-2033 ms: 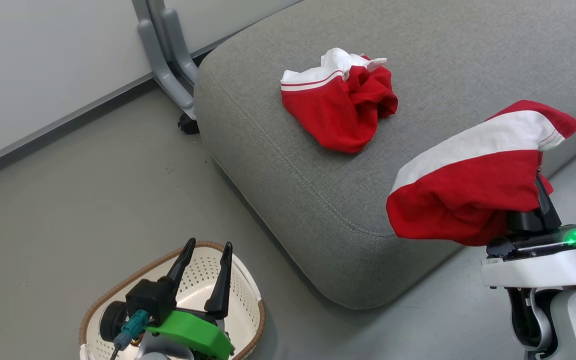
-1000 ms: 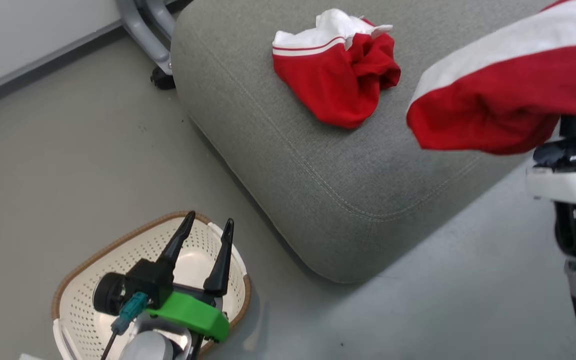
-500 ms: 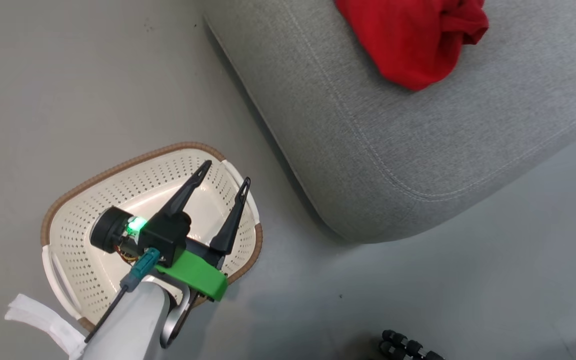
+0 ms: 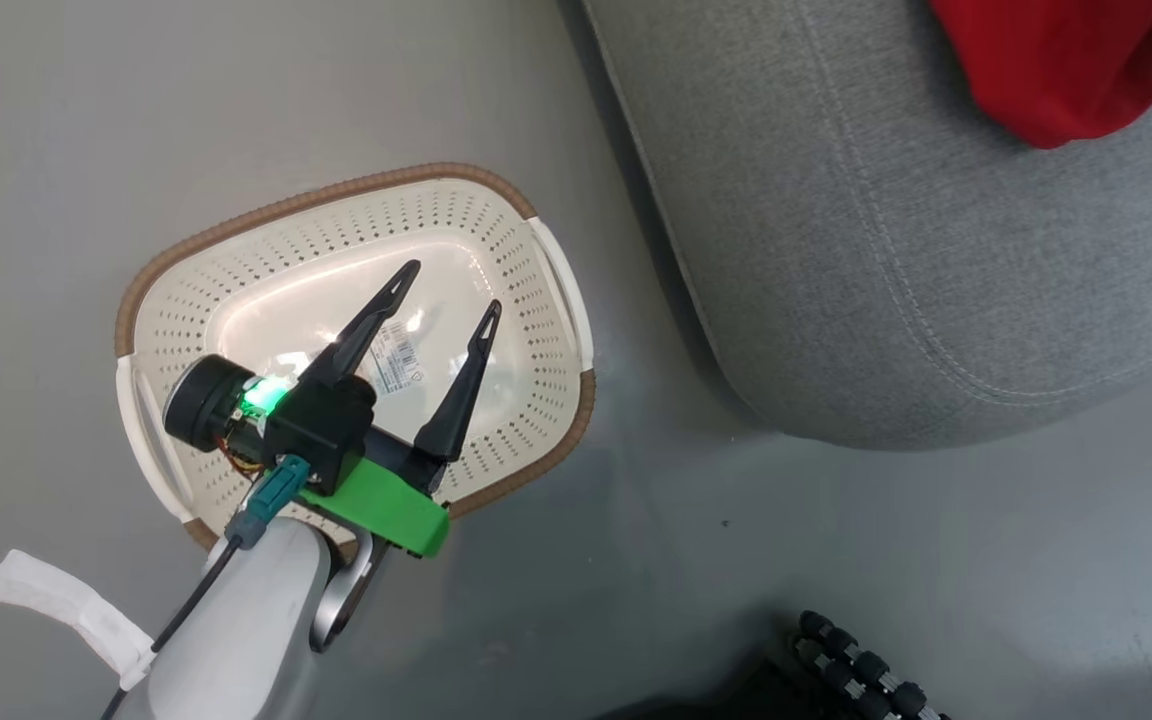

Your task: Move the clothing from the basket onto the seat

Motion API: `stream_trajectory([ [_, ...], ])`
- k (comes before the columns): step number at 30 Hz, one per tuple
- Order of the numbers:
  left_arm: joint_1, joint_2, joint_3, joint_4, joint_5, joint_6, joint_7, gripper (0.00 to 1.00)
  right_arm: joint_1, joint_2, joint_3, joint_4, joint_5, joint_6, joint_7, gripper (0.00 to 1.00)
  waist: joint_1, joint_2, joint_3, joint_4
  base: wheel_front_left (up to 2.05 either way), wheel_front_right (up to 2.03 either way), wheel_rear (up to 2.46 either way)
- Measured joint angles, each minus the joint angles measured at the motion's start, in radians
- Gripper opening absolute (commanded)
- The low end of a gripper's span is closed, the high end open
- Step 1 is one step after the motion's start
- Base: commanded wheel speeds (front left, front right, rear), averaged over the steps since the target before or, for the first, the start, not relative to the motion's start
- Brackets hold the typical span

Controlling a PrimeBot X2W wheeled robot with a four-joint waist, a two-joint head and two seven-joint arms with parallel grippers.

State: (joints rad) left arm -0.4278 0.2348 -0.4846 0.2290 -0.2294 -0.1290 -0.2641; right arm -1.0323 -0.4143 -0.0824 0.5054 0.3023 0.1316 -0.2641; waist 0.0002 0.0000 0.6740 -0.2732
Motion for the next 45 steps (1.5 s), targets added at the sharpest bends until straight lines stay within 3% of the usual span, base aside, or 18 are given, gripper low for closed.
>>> stream_trajectory([
  [8, -0.014, -0.006, 0.002, 0.003, 0.000, 0.000, 0.000, 1.00, 0.008, 0.018, 0.099, 0.180, -0.012, 0.000, 0.000, 0.00, 0.0000, 0.0000, 0.041, 0.052, 0.00, 0.00, 0.00],
  [15, -0.014, -0.019, 0.005, 0.011, 0.000, 0.000, 0.000, 1.00, 0.020, 0.017, 0.166, 0.269, 0.024, 0.000, 0.000, 0.00, 0.0000, 0.0000, 0.018, 0.050, 0.00, 0.00, 0.00],
  [16, -0.014, -0.022, 0.005, 0.013, 0.000, 0.000, 0.000, 1.00, 0.020, 0.016, 0.168, 0.272, 0.033, 0.000, 0.000, 0.20, -0.0001, 0.0000, 0.013, 0.048, 0.00, 0.00, 0.00],
  [17, -0.013, -0.025, 0.004, 0.016, 0.000, 0.000, 0.000, 1.00, 0.020, 0.013, 0.169, 0.272, 0.042, 0.000, 0.000, 0.75, -0.0001, 0.0000, 0.007, 0.047, 0.00, 0.00, 0.00],
  [18, -0.013, -0.027, 0.002, 0.017, 0.002, 0.000, 0.000, 1.00, 0.020, 0.010, 0.172, 0.273, 0.048, 0.000, 0.000, 1.00, -0.0001, 0.0000, -0.001, 0.046, 0.00, 0.00, 0.00],
  [35, 0.098, -0.114, 0.037, 0.053, -0.011, 0.000, 0.000, 1.00, 0.150, -0.086, 0.342, 0.286, 0.138, 0.000, 0.000, 1.00, -0.0003, 0.0000, -0.231, 0.031, 0.00, 0.00, 0.00],
  [45, 0.191, -0.163, 0.134, 0.053, -0.036, 0.000, 0.000, 1.00, 0.261, -0.126, 0.317, 0.155, 0.143, 0.000, 0.000, 1.00, -0.0003, 0.0000, -0.408, 0.033, 0.00, 0.00, 0.00],
])
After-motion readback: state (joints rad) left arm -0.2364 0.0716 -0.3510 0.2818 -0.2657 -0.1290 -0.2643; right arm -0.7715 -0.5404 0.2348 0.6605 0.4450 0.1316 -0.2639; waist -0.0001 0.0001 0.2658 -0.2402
